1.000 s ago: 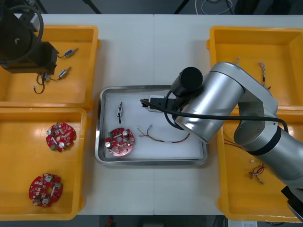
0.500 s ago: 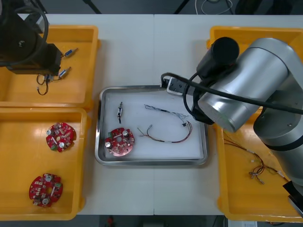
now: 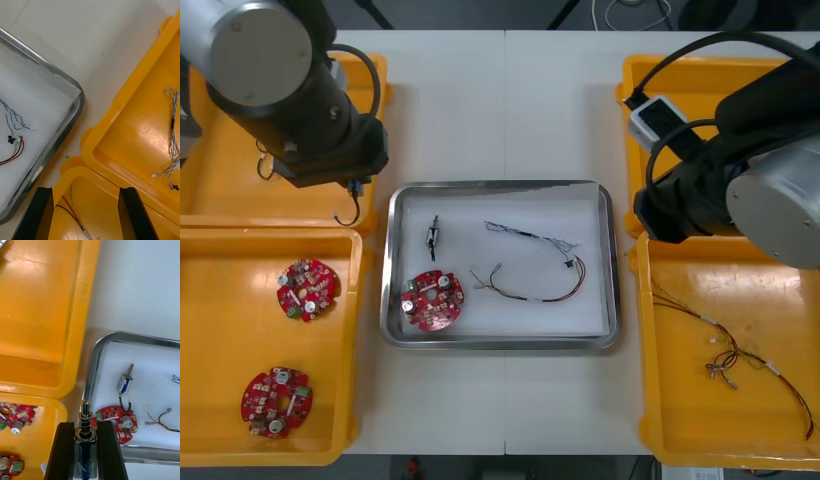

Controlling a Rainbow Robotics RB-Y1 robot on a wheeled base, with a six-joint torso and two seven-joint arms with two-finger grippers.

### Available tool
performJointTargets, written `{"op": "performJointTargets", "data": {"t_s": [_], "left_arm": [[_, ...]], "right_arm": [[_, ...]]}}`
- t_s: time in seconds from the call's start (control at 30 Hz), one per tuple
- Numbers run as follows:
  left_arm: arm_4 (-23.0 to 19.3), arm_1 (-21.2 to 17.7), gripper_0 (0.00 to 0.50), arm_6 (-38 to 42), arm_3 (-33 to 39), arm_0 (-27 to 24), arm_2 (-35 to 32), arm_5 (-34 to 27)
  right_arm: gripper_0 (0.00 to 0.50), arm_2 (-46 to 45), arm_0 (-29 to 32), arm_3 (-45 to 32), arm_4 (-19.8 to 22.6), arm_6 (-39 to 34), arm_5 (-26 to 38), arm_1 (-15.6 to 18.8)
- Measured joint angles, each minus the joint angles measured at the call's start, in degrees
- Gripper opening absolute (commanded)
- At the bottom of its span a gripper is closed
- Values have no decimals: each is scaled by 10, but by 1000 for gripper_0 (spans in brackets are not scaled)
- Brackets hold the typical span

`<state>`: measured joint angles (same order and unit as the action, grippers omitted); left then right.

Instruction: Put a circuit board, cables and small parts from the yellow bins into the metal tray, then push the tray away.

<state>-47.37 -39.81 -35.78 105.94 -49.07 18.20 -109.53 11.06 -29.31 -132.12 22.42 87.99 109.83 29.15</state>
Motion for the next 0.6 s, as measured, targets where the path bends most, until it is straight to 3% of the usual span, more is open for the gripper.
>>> {"op": "performJointTargets", "data": {"t_s": [0.3, 0.6], "left_arm": [[13, 32, 0, 2, -2, -16, 104, 47], [52, 82, 0, 3, -59, -24, 151, 104]], "right_arm": [[500, -95, 74, -38, 31, -119, 0, 37], [500, -175, 127, -60, 46, -122, 0, 43]]}}
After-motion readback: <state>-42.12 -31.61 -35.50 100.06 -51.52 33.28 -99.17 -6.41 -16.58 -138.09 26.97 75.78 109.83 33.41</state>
